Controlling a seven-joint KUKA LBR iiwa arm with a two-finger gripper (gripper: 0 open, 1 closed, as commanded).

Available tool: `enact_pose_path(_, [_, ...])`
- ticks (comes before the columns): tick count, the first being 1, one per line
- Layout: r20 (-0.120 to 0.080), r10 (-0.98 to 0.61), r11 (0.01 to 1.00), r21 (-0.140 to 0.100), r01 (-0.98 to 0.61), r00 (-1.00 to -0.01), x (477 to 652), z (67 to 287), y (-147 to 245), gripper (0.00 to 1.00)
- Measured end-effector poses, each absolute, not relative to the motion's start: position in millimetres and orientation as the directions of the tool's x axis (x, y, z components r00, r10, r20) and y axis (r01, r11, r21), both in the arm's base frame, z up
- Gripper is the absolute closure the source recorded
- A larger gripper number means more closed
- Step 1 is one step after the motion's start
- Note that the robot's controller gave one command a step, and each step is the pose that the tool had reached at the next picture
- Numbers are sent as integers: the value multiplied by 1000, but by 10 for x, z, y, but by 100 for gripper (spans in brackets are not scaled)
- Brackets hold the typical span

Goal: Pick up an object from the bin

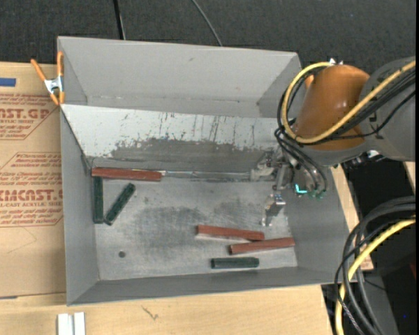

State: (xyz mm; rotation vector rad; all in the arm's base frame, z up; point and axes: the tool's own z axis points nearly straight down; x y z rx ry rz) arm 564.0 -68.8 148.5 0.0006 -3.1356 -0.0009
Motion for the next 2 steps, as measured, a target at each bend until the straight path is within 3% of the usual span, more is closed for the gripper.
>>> enact_pose_path(1, [-1,-1,1000,0,-1,-1000,5659,1526,-688,0])
enact_pose_path(2, [-11,-49,999,-3,-49,-999,5484,1383,-616,0])
